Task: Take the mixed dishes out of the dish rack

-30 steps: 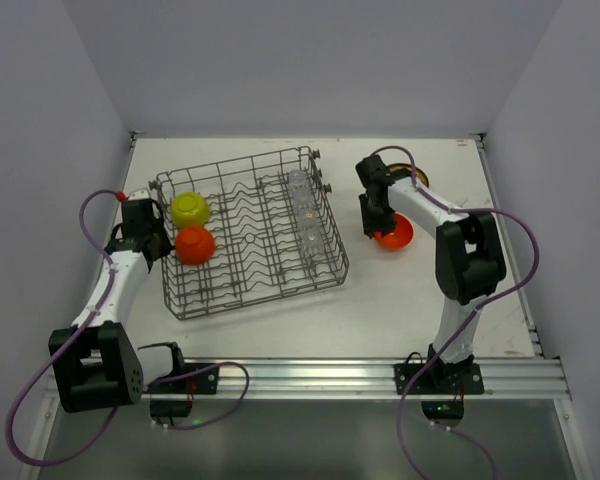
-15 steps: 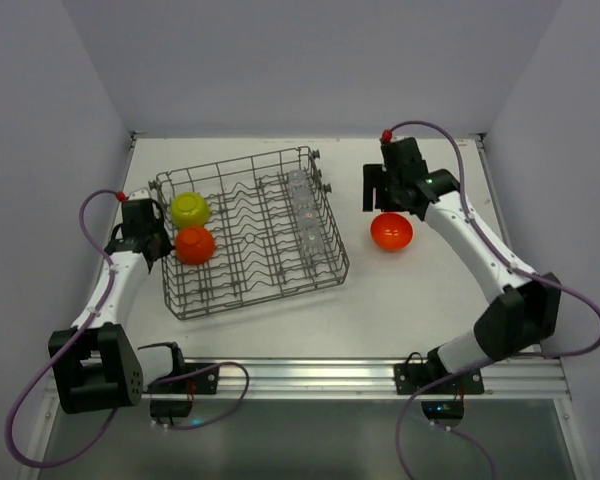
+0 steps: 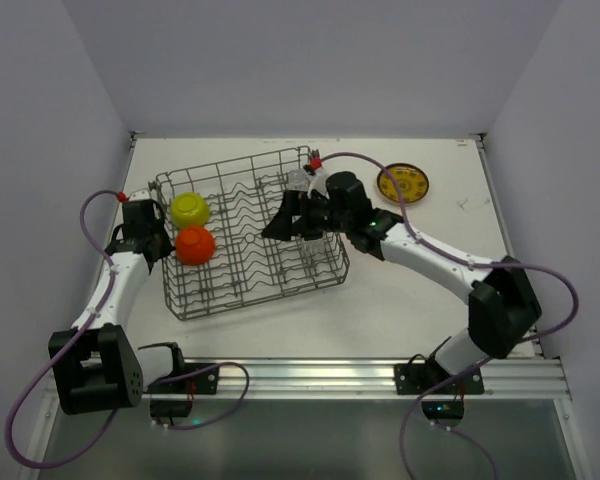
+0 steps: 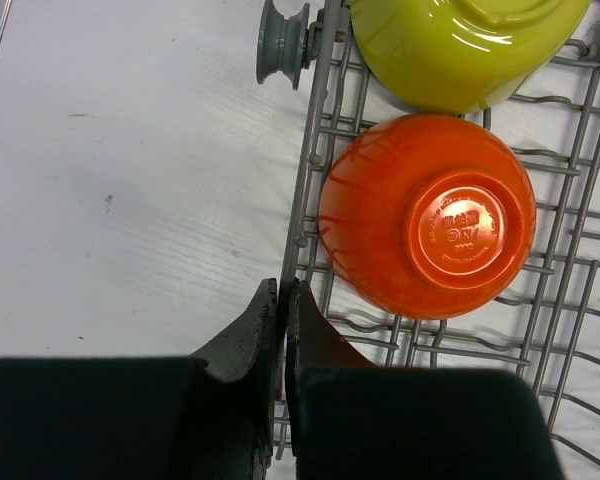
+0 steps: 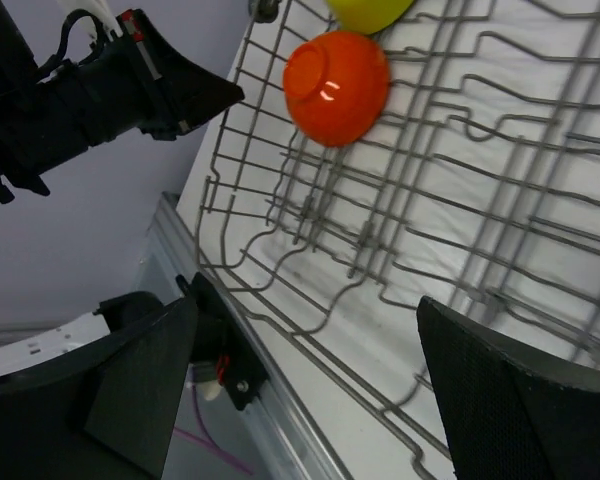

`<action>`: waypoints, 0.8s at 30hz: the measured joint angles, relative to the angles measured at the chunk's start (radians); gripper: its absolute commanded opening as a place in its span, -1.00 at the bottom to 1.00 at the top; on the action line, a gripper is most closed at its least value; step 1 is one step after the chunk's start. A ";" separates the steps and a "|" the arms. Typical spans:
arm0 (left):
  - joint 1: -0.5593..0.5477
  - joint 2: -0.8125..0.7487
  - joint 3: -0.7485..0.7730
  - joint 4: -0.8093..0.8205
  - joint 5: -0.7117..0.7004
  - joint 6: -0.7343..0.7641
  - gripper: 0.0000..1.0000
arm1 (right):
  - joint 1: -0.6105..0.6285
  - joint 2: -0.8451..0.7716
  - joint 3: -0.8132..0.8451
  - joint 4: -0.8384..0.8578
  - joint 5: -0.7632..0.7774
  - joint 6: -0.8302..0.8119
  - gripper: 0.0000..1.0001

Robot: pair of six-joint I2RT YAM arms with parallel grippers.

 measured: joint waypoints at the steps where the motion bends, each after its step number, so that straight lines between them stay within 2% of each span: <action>1: 0.000 0.000 -0.001 0.000 -0.001 0.000 -1.00 | 0.019 0.058 0.035 0.008 -0.013 0.022 0.85; 6: -0.001 0.001 -0.001 0.000 -0.003 0.000 -1.00 | 0.094 0.309 0.233 0.068 -0.031 0.121 0.80; 10: -0.001 0.001 -0.001 0.000 -0.003 0.000 -1.00 | 0.137 0.468 0.404 0.050 0.040 0.175 0.80; 20: -0.002 0.001 -0.001 0.000 -0.005 0.000 -1.00 | 0.165 0.858 0.912 -0.142 0.160 0.207 0.77; 24: -0.002 0.001 -0.001 0.000 -0.008 -0.001 -1.00 | 0.167 0.950 1.015 -0.198 0.184 0.207 0.75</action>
